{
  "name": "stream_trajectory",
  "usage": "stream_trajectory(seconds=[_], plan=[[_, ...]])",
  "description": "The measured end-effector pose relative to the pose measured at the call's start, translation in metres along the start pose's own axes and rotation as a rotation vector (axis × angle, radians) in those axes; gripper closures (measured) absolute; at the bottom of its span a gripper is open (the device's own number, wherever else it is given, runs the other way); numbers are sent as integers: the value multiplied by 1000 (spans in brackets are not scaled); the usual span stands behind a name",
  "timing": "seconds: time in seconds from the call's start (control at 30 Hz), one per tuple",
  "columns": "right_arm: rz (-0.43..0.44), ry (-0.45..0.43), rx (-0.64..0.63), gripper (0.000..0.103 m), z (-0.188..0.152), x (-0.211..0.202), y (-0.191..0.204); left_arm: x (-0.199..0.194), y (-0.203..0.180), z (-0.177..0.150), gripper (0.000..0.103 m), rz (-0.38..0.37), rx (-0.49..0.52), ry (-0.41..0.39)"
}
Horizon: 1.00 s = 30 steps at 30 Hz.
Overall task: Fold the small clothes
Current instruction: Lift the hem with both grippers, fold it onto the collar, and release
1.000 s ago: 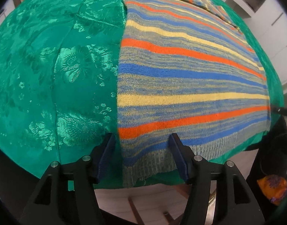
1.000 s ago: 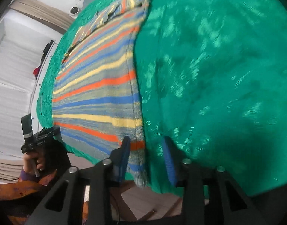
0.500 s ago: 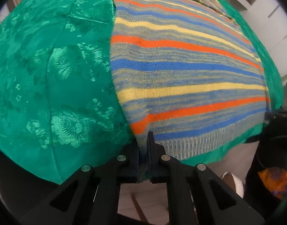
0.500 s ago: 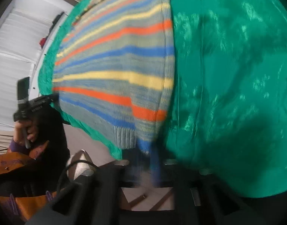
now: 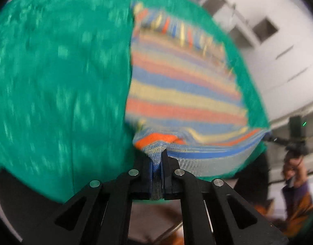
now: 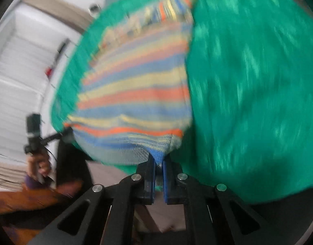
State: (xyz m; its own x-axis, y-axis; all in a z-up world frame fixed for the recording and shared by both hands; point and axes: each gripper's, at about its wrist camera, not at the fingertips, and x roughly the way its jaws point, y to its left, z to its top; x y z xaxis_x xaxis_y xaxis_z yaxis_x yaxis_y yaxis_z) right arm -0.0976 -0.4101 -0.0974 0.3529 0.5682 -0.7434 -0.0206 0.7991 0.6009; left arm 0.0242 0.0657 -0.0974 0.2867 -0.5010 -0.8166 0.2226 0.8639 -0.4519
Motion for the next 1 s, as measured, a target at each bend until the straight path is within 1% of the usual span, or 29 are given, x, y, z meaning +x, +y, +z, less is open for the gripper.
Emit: stream_trajectory(seconds=[0.07,0.1,0.17,0.23,0.3,0.33,0.4,0.5,0.57,0.63,0.7,0.73,0.77,0.8,0.83,0.87,0.9,0.93,0.97,1.0], plan=[[25,-60,-1,98,29,-8,3,-8,-1,37,100,-33,-20,-75],[32,-105,1,98,52,-11,4,-8,-2,62,100,-35,-28,-119],[25,-180,-13,98,91,-11,5,-3,-2,104,100,-30,-29,-168],[21,-231,-15,98,130,-2,4,9,1,147,100,-12,-28,-188],[0,-262,-6,98,176,14,-3,30,2,187,100,24,-27,-193],[-5,-267,1,98,194,23,-8,44,5,210,100,38,-37,-188],[-30,-268,14,98,231,43,-17,68,11,242,100,58,-57,-170],[-36,-243,61,97,285,77,-41,104,23,285,100,91,-84,-131],[-42,-220,78,97,309,96,-55,124,28,296,99,107,-88,-104],[-43,-211,91,97,324,111,-66,145,31,308,99,133,-77,-82],[-4,-202,130,96,335,123,-80,157,35,318,93,143,-85,-69],[28,-198,162,94,341,129,-88,161,42,327,92,140,-122,-70],[42,-210,191,91,344,130,-94,159,48,331,86,120,-159,-76],[56,-240,220,85,346,127,-99,153,53,333,73,93,-194,-91],[64,-288,240,82,347,119,-104,140,59,335,61,63,-230,-137],[70,-341,244,77,346,107,-106,129,61,335,34,72,-240,-175],[68,-377,235,77,345,95,-106,117,63,335,20,94,-240,-218],[65,-375,220,77,343,87,-102,103,65,331,18,121,-228,-263],[62,-357,191,77,341,83,-97,96,65,328,18,123,-213,-271],[58,-310,134,77,340,82,-87,92,64,325,18,112,-193,-259]])
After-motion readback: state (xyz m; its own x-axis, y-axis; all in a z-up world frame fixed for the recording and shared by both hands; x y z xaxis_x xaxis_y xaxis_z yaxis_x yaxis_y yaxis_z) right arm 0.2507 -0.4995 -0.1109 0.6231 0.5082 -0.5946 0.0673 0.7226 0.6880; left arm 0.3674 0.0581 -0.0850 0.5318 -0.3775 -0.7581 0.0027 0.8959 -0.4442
